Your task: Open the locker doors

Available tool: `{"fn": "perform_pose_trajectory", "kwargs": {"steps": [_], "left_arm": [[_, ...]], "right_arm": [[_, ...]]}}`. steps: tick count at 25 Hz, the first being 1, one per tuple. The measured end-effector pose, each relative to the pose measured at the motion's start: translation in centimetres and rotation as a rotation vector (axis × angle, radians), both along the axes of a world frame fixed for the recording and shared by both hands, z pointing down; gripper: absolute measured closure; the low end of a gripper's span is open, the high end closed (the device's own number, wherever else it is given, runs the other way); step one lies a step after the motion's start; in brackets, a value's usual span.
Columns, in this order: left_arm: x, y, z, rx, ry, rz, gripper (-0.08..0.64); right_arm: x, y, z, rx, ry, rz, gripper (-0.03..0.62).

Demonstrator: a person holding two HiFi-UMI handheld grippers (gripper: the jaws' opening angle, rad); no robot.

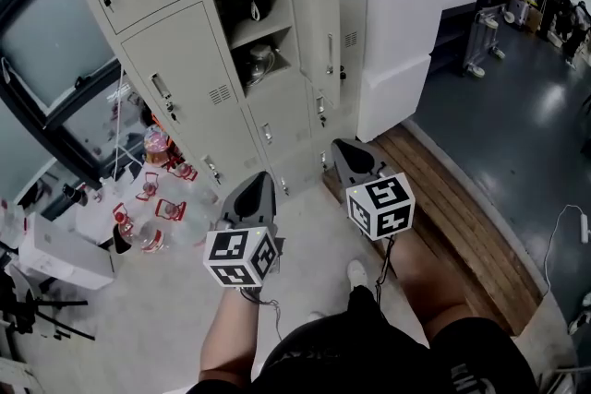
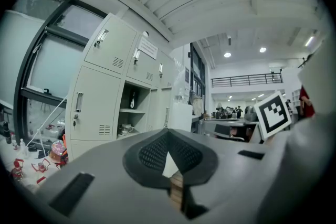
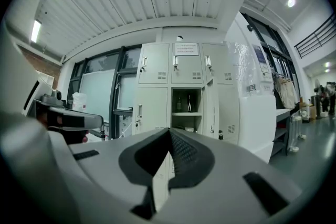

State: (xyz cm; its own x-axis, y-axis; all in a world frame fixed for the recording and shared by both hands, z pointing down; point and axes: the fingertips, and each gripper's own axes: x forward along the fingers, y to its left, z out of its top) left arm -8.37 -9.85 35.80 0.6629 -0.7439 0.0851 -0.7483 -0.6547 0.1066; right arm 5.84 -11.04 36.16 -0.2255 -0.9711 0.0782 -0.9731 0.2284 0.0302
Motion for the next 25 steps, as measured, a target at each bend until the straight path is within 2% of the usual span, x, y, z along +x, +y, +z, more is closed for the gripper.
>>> {"fn": "perform_pose_trajectory", "kwargs": {"steps": [15,25], "left_arm": [[-0.3,0.0,-0.4,0.013,0.004,-0.003,0.561],[-0.9,-1.5,-0.8,0.006,-0.004,-0.051,0.561]], "right_arm": [[-0.5,-0.2,0.0,-0.003,-0.017,-0.017,0.592],[-1.3,-2.4,-0.7,0.0,-0.029,-0.069,0.592]]}}
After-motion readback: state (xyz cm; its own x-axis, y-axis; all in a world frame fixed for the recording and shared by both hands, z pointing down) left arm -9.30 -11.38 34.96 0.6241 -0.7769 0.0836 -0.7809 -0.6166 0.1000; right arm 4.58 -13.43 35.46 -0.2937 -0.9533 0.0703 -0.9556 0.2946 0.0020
